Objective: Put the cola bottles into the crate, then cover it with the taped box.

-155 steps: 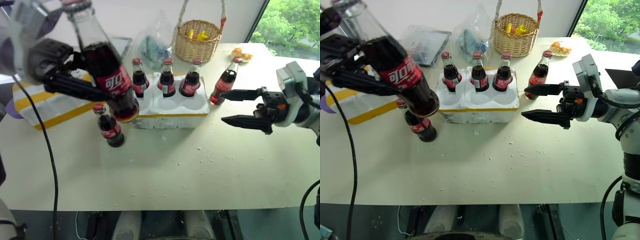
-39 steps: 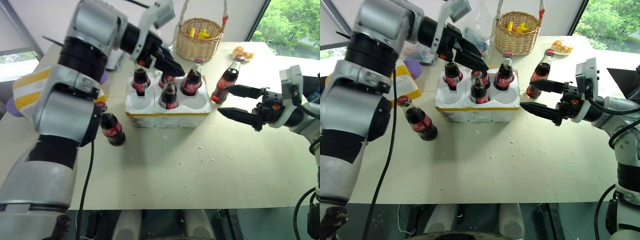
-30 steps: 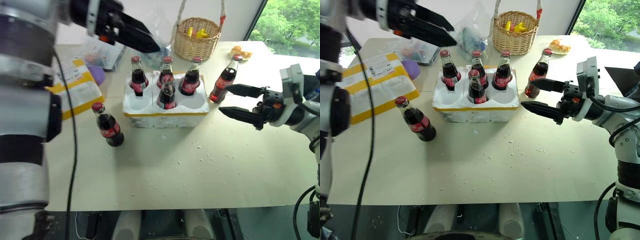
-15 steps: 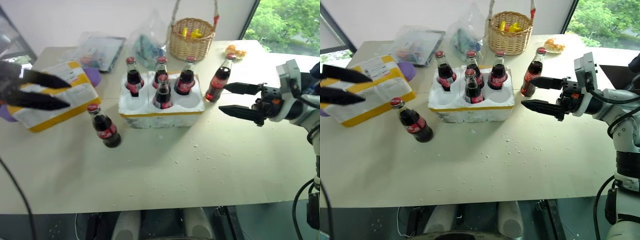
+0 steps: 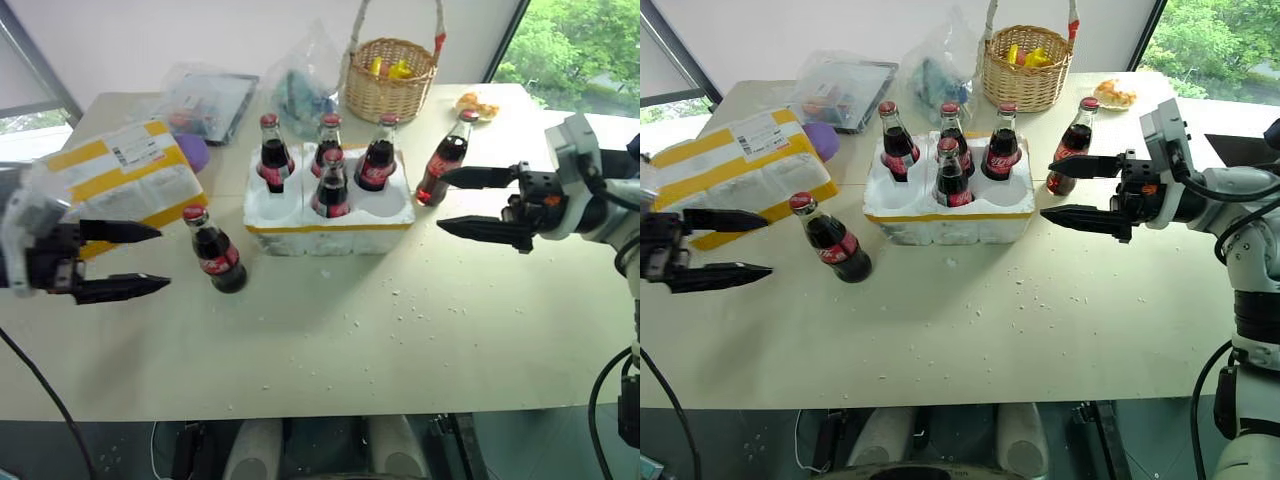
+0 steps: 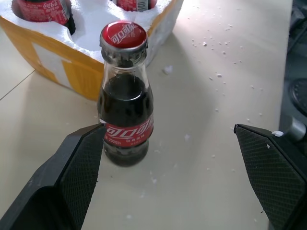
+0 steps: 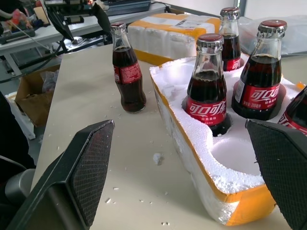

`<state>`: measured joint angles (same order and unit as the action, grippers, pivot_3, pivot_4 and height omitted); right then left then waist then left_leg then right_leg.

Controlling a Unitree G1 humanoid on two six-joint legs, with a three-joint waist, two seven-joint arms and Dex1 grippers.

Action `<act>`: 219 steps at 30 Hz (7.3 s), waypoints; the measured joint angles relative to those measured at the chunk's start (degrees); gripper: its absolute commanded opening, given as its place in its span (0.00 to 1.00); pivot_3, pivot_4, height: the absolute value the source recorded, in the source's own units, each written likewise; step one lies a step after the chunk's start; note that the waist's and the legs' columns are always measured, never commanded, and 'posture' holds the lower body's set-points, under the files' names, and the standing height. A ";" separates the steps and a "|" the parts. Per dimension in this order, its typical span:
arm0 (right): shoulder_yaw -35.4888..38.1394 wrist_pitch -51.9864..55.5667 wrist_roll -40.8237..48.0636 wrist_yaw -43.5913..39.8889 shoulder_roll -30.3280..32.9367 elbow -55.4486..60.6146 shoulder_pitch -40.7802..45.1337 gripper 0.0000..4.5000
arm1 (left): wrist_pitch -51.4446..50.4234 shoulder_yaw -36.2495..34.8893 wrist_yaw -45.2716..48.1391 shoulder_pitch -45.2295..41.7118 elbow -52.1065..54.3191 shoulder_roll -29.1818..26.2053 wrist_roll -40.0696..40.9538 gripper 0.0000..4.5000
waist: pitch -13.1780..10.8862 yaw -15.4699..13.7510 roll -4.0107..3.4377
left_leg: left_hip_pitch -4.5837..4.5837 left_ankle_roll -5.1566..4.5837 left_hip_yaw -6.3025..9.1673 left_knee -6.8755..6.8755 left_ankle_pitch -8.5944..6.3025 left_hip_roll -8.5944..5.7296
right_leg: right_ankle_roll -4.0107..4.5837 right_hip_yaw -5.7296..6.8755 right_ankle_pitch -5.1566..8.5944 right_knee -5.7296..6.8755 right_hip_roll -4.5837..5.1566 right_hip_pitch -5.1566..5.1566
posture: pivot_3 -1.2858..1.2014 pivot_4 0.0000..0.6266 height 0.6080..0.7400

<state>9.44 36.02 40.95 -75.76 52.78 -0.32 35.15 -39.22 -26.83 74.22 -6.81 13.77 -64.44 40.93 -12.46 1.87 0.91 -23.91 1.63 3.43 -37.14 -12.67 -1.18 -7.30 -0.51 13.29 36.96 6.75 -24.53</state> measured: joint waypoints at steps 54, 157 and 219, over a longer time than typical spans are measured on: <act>1.63 3.59 3.16 7.40 -1.84 6.08 -3.34 1.00 | -8.14 12.99 -11.68 -12.50 -4.25 7.45 0.65 0.62 | -0.03 -0.97 0.13 | -0.07 0.00 0.04 0.02 0.00 0.00 | 0.03 0.03 -0.02 -0.20 -0.05 0.00 | 0.52 0.24 0.98; 2.29 -18.30 -19.73 34.30 -18.31 -34.62 9.79 1.00 | -22.65 0.35 -22.43 -12.77 16.36 11.05 21.35 0.99 | -0.03 -0.64 0.14 | -0.11 0.01 -0.04 0.04 0.01 0.01 | 0.04 -0.03 -0.38 -0.76 -0.10 0.20 | 0.52 0.24 0.98; 0.09 3.44 -3.69 22.72 -15.85 -0.46 6.14 0.60 | -15.07 3.28 -31.53 -7.46 18.88 8.44 29.81 1.00 | -0.18 0.49 -0.12 | -0.20 0.00 -0.03 0.12 0.01 0.03 | 0.05 -0.06 -0.37 -0.78 -0.15 0.07 | 0.52 0.24 0.98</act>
<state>9.53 39.45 37.26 -53.04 36.93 -0.78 41.29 -54.28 -23.55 42.68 -14.27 32.66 -55.99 70.74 -12.64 2.35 0.79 -24.11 1.63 3.40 -37.01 -12.67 -1.14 -7.25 -0.57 12.91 36.18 6.61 -24.46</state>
